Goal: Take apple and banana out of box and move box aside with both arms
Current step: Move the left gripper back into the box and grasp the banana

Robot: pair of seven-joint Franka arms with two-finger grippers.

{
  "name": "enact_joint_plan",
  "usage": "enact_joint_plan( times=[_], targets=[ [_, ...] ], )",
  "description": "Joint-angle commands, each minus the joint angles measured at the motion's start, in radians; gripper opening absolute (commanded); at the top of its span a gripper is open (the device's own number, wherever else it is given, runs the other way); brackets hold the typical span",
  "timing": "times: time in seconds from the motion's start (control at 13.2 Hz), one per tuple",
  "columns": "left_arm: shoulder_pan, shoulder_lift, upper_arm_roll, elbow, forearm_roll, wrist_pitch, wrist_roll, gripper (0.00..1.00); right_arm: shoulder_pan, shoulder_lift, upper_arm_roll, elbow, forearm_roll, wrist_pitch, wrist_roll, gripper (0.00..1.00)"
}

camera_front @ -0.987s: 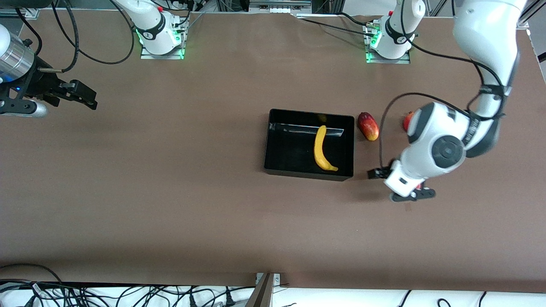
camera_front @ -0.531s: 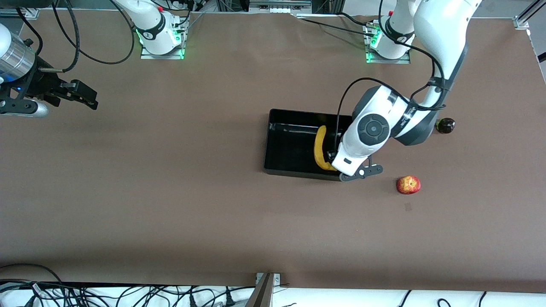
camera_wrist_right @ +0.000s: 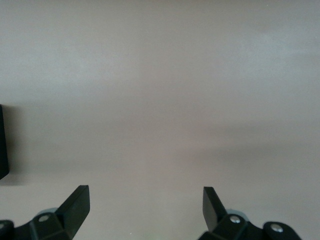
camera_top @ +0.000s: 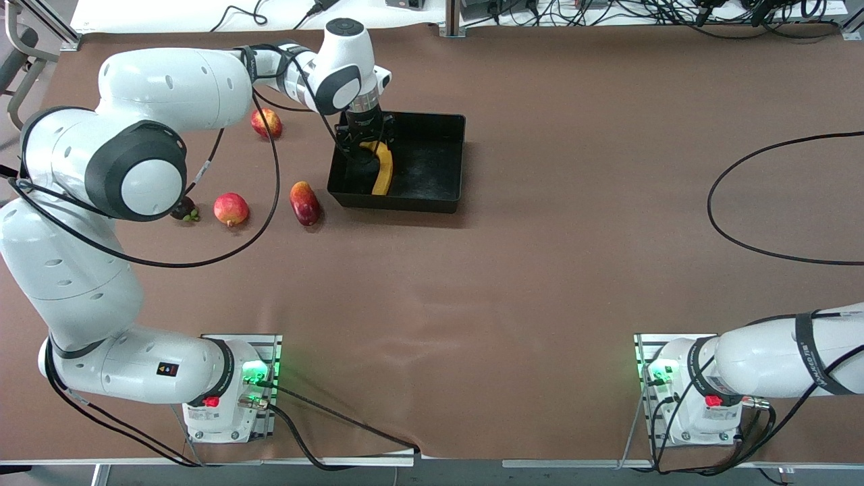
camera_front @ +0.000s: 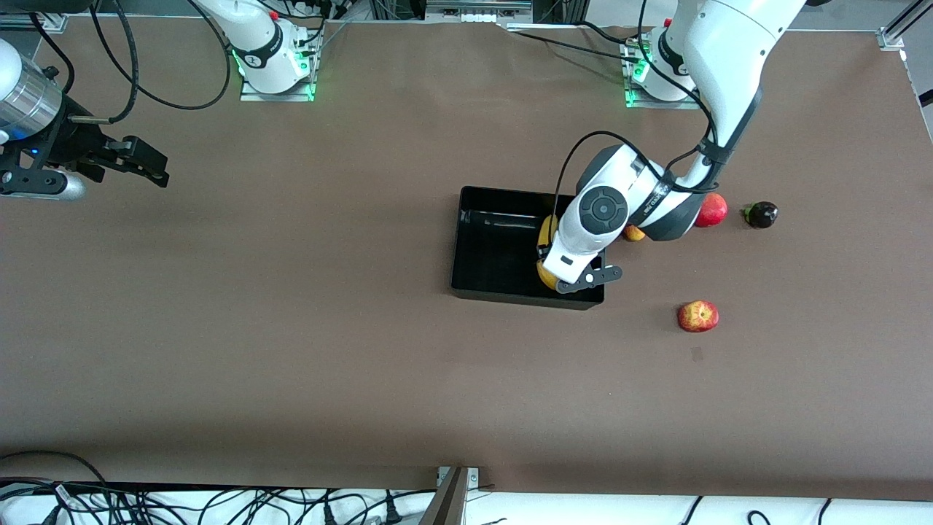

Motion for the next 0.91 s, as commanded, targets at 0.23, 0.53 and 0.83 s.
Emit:
enact_joint_plan(
  times=[0.23,0.53,0.83],
  targets=[
    [-0.034,0.047,-0.001,-0.074,0.053,0.161,-0.103,1.0,0.003,0.003,0.002,0.017,-0.017,-0.006,0.001,1.0],
    [-0.034,0.084,-0.002,-0.072,0.124,0.181,-0.155,0.12,0.003,0.003,0.002,0.017,-0.016,-0.006,0.0,1.0],
    [-0.032,0.066,-0.021,-0.058,0.124,0.113,-0.143,0.0,0.003,0.003,0.002,0.017,-0.014,-0.007,0.0,1.0]
  ],
)
